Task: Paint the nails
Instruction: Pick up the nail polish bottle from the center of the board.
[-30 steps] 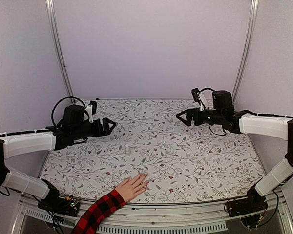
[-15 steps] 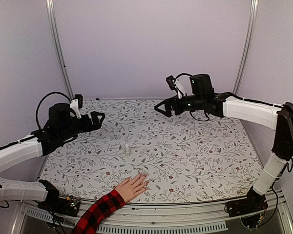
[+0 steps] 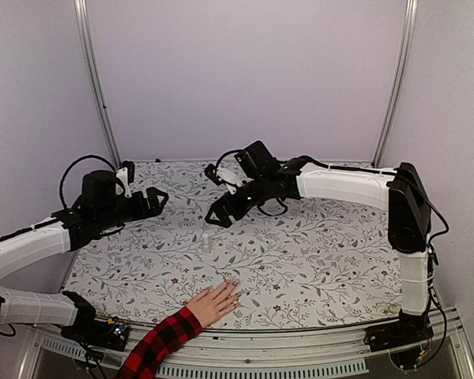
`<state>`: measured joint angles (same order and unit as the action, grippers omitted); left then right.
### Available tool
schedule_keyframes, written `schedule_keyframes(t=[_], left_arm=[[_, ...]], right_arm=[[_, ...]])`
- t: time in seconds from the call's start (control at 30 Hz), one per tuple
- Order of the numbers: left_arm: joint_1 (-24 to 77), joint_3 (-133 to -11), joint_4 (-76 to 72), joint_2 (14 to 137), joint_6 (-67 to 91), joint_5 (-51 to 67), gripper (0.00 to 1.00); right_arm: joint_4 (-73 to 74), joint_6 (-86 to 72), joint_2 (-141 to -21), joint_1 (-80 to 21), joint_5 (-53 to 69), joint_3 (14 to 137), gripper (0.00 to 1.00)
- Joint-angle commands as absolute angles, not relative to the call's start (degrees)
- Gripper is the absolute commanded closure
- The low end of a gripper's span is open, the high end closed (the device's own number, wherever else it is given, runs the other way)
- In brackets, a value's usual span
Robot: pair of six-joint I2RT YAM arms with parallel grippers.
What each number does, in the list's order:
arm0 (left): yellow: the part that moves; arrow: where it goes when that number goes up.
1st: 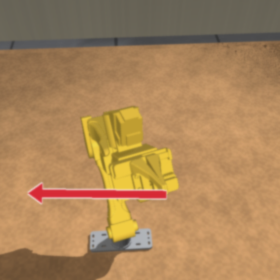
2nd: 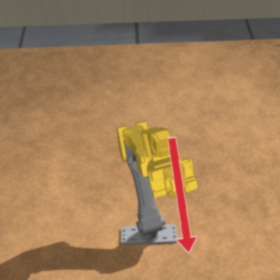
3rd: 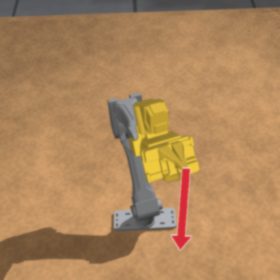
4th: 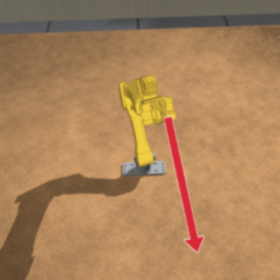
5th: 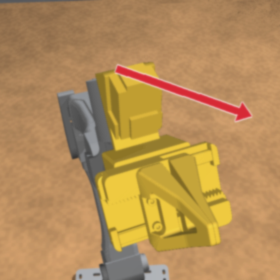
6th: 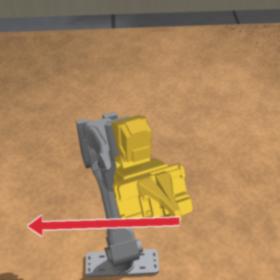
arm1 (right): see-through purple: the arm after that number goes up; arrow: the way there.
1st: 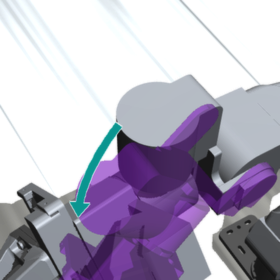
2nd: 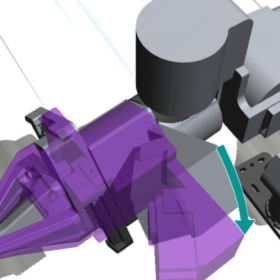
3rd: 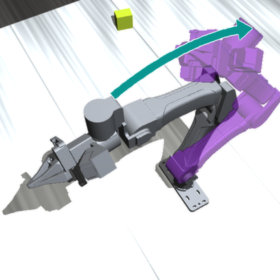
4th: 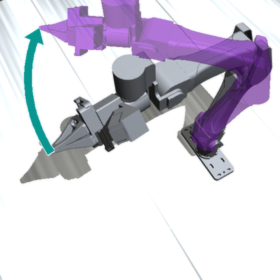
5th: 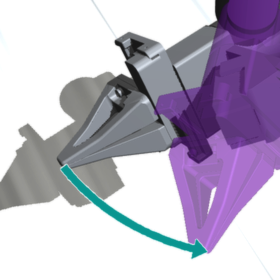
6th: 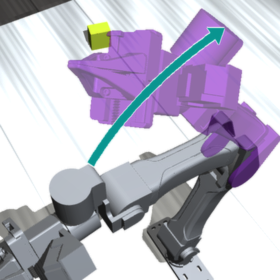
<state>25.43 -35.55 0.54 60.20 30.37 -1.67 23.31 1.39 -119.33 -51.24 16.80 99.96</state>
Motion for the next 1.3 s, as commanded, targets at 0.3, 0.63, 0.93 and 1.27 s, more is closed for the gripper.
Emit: schedule_keyframes(t=[0.3,0.63,0.93,1.27], left_arm=[[24.49,-32.75,-2.51,61.75,31.01,0.7,0.0],[23.78,-32.1,-3.43,63.4,30.44,1.65,0.0],[23.26,-31.88,-3.86,63.54,29.97,2.13,0.0],[22.08,-32.21,-3.26,64.06,28.48,2.04,0.0]], right_arm=[[32.12,2.67,-132.36,-54.31,13.54,114.01,0.15],[32.36,1.74,-136.92,-54.58,14.72,116.92,0.25],[32.04,1.84,-138.13,-54.97,15.56,117.07,0.4],[32.14,2.23,-139.19,-55.24,16.12,117.28,0.59]])
